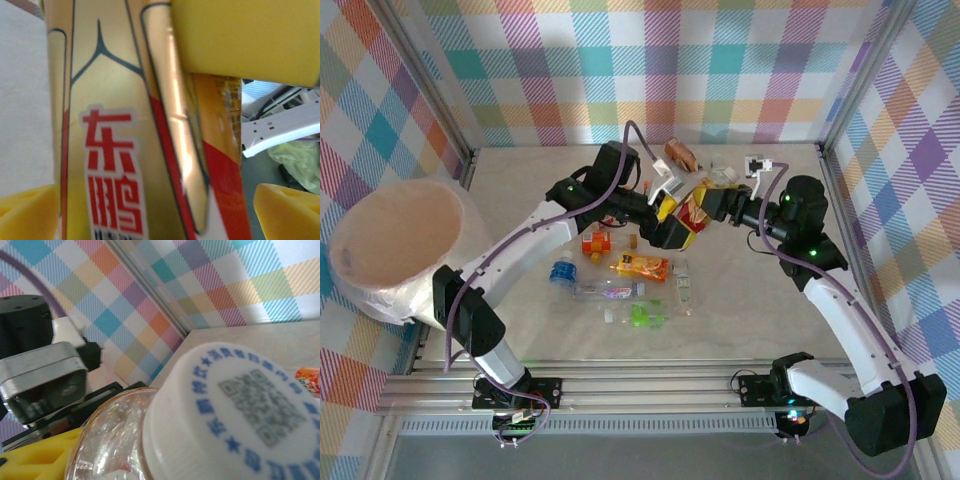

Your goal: Put the plastic bottles in the bin

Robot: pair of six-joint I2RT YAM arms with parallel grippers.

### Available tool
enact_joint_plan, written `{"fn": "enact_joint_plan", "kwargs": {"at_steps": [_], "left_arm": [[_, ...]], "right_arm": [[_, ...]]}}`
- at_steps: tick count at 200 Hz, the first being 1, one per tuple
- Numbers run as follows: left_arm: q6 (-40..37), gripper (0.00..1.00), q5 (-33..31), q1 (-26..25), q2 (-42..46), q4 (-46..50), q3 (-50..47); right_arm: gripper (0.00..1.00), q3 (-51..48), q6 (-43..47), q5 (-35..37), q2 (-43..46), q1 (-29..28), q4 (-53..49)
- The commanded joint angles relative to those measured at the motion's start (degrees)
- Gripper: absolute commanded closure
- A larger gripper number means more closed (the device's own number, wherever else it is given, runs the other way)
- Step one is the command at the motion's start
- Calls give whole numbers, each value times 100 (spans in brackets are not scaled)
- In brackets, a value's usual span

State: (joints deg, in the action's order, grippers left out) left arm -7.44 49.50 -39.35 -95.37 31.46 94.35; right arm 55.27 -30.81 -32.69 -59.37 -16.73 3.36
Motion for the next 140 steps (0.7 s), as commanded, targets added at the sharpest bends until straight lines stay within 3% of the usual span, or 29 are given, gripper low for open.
{"fn": "enact_joint_plan", "kwargs": {"at_steps": [1,24,46,68,84,112,140], "left_arm": [[-113,12,669,-35,-23,72,203],[-16,29,806,-37,-60,-17,207],[-12,37,529,-37,-29,-4,153],[21,40,24,-33,130,-112,-17],[125,42,-658,-33,318,-332,-264],[359,43,-2295,-28,835,-761,-824],[570,44,-4531,-18,1471,-953,-1302]], "right_arm": [[42,-43,127,-424,126,-79,683],[41,-42,197,-476,94,-119,745],[38,-51,163,-483,75,-118,808],[13,-33,125,-341,82,-120,718],[0,-55,126,-57,150,-115,627],[0,-158,144,784,306,-113,513],[0,-228,67,1991,337,-120,127]]}}
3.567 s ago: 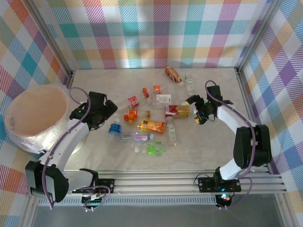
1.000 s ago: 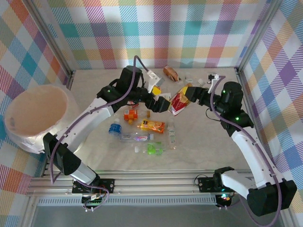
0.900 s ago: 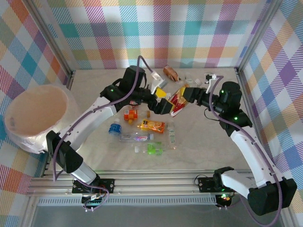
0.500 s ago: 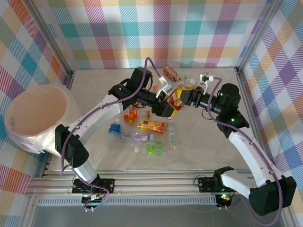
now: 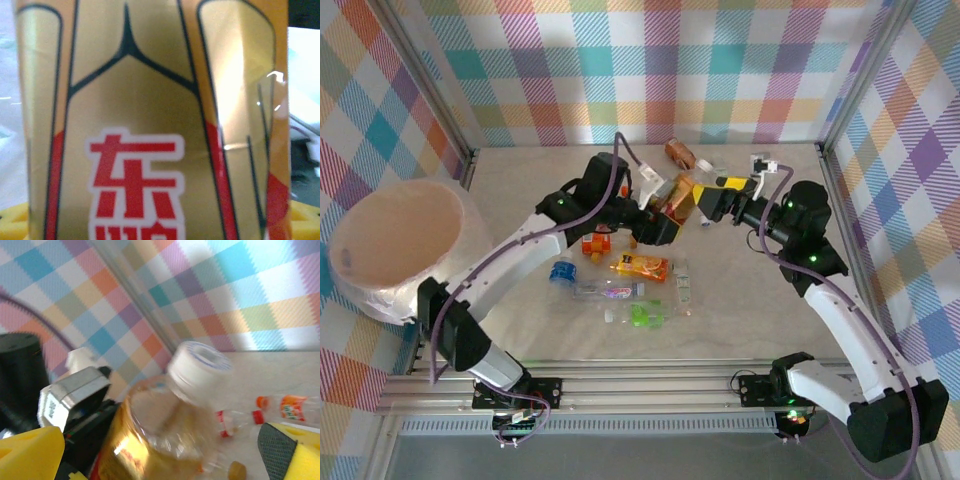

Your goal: Put the plastic bottles in the bin

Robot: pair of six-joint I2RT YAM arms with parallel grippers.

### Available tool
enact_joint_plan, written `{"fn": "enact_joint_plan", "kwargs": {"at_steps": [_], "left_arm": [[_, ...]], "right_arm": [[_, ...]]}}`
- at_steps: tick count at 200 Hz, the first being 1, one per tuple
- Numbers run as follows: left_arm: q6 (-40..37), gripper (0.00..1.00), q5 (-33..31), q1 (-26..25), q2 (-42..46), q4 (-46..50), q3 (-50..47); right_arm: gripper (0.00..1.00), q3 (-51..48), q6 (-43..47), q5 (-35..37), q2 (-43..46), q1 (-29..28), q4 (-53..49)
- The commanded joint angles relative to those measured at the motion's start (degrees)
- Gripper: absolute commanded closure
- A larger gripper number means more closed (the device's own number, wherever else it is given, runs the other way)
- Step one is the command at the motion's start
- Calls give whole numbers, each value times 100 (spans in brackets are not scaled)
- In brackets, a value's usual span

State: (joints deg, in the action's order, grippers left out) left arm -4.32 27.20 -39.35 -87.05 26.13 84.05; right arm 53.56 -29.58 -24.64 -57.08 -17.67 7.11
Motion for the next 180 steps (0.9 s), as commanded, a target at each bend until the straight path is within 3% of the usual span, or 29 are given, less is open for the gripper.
{"fn": "enact_joint_plan", "kwargs": {"at_steps": [1,42,65,84,108,128,152,180], "left_arm": [[266,44,-2344,-14,664,-405,-283],[655,44,-6103,49,1417,801,-74],[931,44,-7594,259,1747,1580,114],[1164,45,-8250,617,1975,2025,208],[1389,48,-8451,1305,2251,2299,253],[1549,48,-8370,2171,2426,2456,262],[1662,48,-7483,3431,2463,2652,263],[1671,49,-6606,4531,2147,3080,357]], "right_arm": [[0,-57,-56,1219,104,-26,-265],[0,-74,-288,1924,-172,-19,-452],[0,-10,-320,1841,-412,-26,-388],[0,74,-313,1656,-569,-23,-386],[0,133,-277,1532,-655,-24,-390],[0,122,-187,1564,-614,-26,-454],[0,76,-8,1534,-507,-21,-471],[0,156,248,1481,-394,-26,-673]]}}
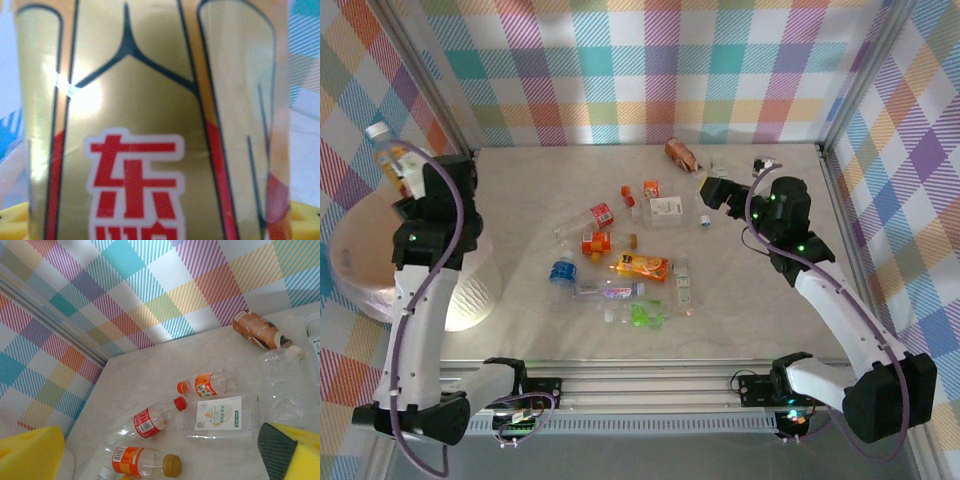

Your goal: Put the plastic bottles in the bin

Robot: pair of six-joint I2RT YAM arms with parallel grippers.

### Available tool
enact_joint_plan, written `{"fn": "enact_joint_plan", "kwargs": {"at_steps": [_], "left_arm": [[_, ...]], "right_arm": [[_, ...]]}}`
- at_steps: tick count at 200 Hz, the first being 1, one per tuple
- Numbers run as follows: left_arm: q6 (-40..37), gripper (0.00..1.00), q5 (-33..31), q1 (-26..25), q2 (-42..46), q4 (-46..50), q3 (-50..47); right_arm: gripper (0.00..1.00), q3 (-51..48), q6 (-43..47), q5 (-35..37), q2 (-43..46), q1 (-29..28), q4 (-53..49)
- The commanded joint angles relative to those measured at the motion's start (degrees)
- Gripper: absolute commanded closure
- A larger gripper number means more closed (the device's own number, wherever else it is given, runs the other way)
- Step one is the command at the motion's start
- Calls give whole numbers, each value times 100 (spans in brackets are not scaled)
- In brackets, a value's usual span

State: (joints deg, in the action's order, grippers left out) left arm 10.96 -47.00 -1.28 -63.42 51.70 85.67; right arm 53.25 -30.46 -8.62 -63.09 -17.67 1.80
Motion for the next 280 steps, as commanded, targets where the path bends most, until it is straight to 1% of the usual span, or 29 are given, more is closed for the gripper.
{"fn": "enact_joint_plan", "kwargs": {"at_steps": [1,18,27,34,51,73,132,151,175,187,198,211,240,257,280], "left_arm": [[143,49,850,760,-229,528,187],[175,49,1428,1408,-319,569,70],[247,50,1934,1743,-333,553,-5],[309,50,2356,2133,-329,512,-65],[426,50,3075,2624,-371,440,-206],[491,49,3643,2865,-577,472,-281],[595,45,5276,2870,-1056,387,-440],[628,44,5487,2870,-1131,323,-506],[628,43,5417,2870,-1280,417,-536],[691,39,5409,2870,-1266,408,-596],[761,34,5449,2870,-1208,346,-649],[821,30,5517,2870,-1133,291,-652],[820,29,5848,2870,-1041,250,-575],[792,26,5805,2871,-1025,357,-480],[788,20,5742,2868,-930,436,-427]], "right_arm": [[0,195,350,-130,208,-26,-157],[0,288,537,-209,242,-26,-376],[0,317,578,-211,246,-25,-455],[0,335,602,-210,252,-20,-508],[0,343,611,-222,271,-24,-558],[0,361,558,-236,280,-20,-550],[0,425,394,-333,179,-21,-549],[0,431,357,-354,127,-26,-541],[0,431,339,-386,54,-26,-533],[0,440,317,-394,19,-21,-525],[0,440,297,-411,-9,-25,-514],[0,440,286,-420,-43,-26,-494],[0,376,293,-379,-106,-26,-495],[0,312,287,-359,-141,-26,-492],[0,178,289,-369,-193,-24,-422]]}}
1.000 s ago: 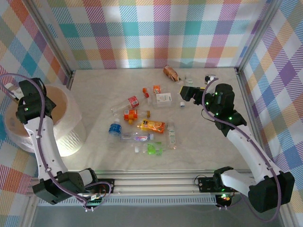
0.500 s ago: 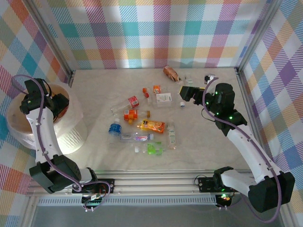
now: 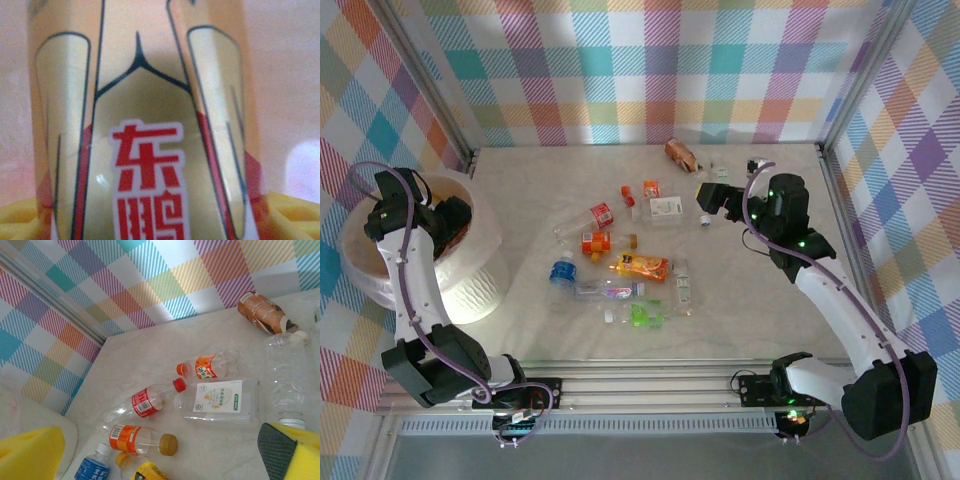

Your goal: Put the plastic bottles in the bin

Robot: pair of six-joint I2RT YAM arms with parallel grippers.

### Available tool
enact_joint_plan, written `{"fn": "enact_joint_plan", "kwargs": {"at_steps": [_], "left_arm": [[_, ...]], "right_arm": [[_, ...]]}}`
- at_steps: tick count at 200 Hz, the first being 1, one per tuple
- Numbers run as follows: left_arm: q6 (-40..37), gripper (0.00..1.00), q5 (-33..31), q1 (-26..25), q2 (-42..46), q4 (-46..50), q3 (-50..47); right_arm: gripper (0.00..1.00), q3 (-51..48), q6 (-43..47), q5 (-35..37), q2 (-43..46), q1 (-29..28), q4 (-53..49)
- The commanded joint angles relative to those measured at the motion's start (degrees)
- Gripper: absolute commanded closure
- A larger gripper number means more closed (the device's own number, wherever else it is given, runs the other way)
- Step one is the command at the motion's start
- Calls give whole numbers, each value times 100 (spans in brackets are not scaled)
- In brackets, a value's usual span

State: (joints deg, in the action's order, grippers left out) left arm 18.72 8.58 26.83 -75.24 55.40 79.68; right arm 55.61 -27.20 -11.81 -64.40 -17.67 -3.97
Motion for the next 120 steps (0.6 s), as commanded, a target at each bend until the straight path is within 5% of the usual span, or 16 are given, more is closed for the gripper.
{"fn": "enact_joint_plan", "kwargs": {"at_steps": [1,77,99,120], "left_arm": [[15,20,190,58,258,67,175],[37,15,410,50,754,151,399],[160,0,-271,50,905,436,495],[311,0,-671,50,1286,388,420]], "right_arm": [[0,-63,-38,-49,-63,-25,157],[0,-367,91,244,-449,-26,30],[0,-367,200,336,-719,-20,-271],[0,-372,548,299,-1055,-25,-431]]}}
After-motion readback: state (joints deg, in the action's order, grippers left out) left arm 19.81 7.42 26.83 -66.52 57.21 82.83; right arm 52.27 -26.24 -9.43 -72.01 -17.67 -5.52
